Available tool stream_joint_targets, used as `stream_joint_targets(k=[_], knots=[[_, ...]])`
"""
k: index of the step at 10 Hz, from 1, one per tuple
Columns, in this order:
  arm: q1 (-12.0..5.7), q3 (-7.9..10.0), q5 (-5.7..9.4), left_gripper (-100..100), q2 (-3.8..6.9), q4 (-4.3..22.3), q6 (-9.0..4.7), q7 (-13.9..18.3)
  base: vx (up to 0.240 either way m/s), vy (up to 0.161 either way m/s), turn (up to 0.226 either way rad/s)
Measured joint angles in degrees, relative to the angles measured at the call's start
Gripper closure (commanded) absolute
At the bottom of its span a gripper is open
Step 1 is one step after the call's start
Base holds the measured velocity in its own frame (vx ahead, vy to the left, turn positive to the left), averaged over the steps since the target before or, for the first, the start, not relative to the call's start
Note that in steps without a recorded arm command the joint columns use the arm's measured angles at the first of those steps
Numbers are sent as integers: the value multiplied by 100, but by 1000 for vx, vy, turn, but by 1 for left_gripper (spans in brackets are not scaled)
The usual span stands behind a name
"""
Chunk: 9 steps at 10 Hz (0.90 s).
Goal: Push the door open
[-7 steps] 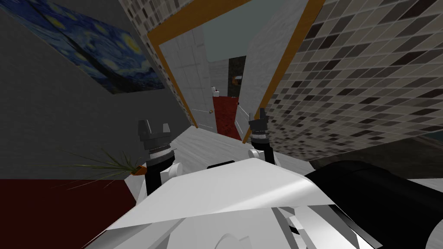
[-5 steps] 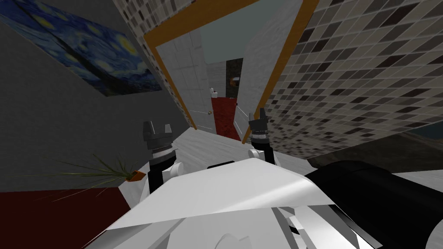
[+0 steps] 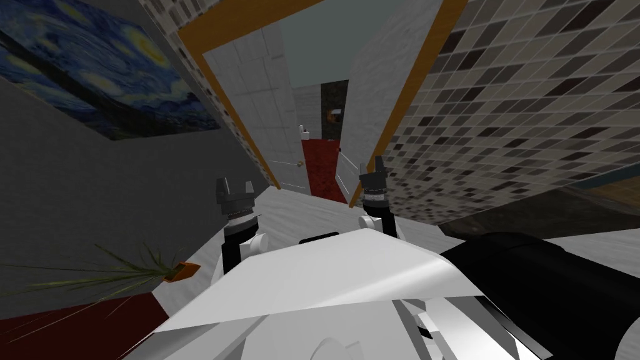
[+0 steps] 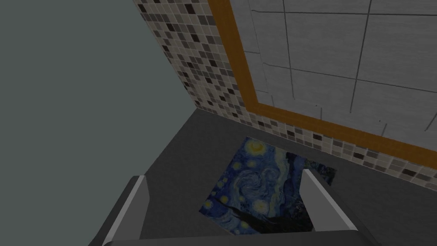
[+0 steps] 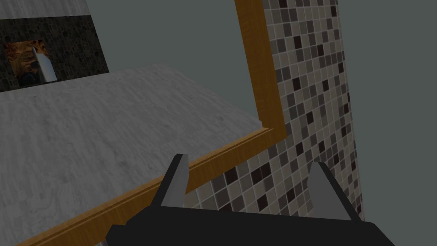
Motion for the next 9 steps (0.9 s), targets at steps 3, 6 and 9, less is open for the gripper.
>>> stream_joint_targets(k=[3, 6, 9], knots=[[-108, -92, 196, -100, 27, 397, -131, 244, 105, 69, -137], [-222, -128, 386, -100, 71, 711, -199, 478, 87, 64, -148], [-297, -226, 568, -100, 75, 1068, -330, 707, 76, 67, -132]])
